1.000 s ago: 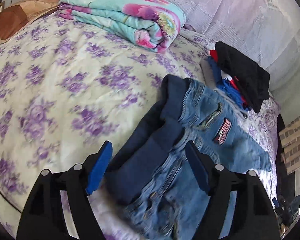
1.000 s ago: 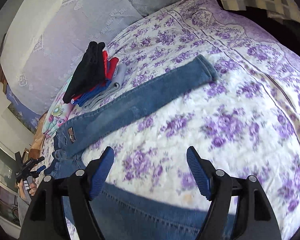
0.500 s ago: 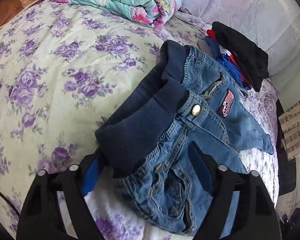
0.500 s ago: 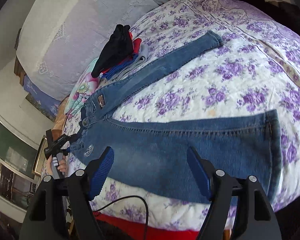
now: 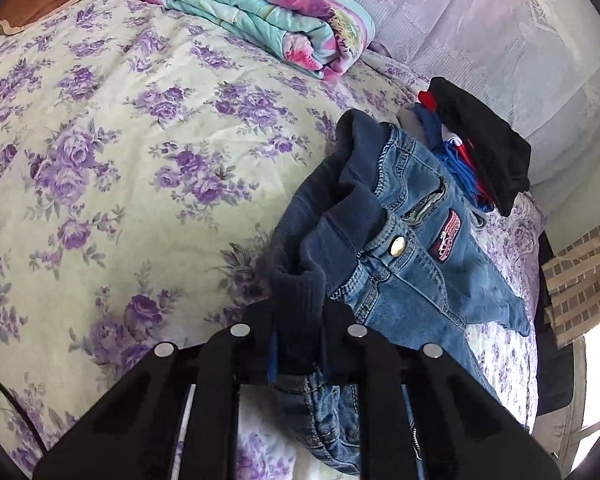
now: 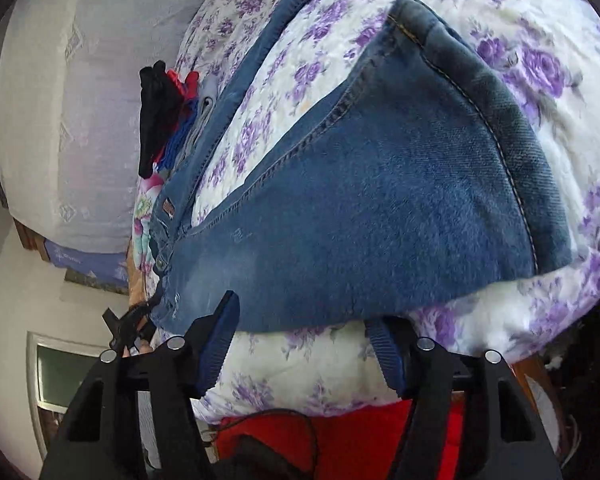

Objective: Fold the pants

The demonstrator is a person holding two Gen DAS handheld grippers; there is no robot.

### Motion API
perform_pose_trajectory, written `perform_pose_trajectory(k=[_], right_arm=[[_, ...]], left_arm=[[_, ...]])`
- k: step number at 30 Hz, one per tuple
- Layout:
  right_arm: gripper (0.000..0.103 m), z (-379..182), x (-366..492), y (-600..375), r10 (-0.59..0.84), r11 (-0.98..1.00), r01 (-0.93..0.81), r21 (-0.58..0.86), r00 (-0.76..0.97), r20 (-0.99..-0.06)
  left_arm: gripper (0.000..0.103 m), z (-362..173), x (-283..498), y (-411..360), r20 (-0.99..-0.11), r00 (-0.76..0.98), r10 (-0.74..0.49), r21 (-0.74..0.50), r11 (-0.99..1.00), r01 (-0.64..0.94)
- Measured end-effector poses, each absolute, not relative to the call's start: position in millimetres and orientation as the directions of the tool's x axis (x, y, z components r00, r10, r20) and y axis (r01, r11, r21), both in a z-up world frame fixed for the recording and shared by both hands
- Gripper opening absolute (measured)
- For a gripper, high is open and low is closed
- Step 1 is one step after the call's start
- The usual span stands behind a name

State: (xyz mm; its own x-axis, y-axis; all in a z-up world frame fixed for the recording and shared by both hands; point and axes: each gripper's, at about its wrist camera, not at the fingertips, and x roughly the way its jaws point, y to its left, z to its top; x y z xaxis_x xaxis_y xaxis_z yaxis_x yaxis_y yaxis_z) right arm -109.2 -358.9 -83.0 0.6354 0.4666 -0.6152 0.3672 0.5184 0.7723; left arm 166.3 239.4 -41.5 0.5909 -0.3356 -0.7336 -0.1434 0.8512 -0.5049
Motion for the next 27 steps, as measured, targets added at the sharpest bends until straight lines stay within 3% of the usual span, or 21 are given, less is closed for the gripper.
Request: perform_pose_trajectory(k=[2,3,4,7,13,18,21,23,25,27], right_arm=[[0.037,-79,-104,-360,0.420,0.573,0.340,0.745,0.660,-0.624],[0.019,-73,-99,-361,0.376,0.629,0.323,0.707,0.669,-0.640],[0.013,-69,-93,-364,0.345,0.670,0.304,0.678,0.681,-0.646],[0.008,-59,-65,-381,0.344,0.681,0.270,0.681,0.703,-0.622],[0.007,-24,-19,-394,0.374,0.744,0.137,0.654,0.726,-0.577],[0.005,-81,-40,-409,0.426,0.675,0.249,0.695,0.637,-0.642],[0.011,-83,-53,-413,0.446,0.652,0.212,0.728,0.669,-0.595],[0.017,-76,-60,-417,0.433,0.657,0.232,0.717,0.662,-0.611],[0.027,-65,-72,-422,0.386,0.677,0.263,0.688,0.669,-0.635],[0.033,-47,-87,-426,0.260,0.724,0.315,0.614,0.700,-0.666]], left_arm=[[0.012,-38,160,242,-0.722,0.604,-0.338,-0.521,0.839,-0.153],[0.012,-36,154,246,-0.710,0.611,-0.351,-0.545,0.823,-0.161],[0.011,-34,146,252,-0.692,0.622,-0.366,-0.572,0.803,-0.164],[0.011,-26,112,267,-0.644,0.664,-0.380,-0.631,0.754,-0.180],[0.011,-25,28,280,-0.640,0.695,-0.327,-0.627,0.745,-0.228],[0.014,-56,17,279,-0.672,0.661,-0.334,-0.630,0.727,-0.274],[0.031,-49,21,285,-0.684,0.657,-0.315,-0.614,0.735,-0.287],[0.050,-40,13,295,-0.689,0.678,-0.256,-0.592,0.739,-0.323],[0.079,-28,-5,312,-0.686,0.715,-0.133,-0.553,0.735,-0.393],[0.080,-20,-17,328,-0.681,0.730,-0.050,-0.539,0.709,-0.455]])
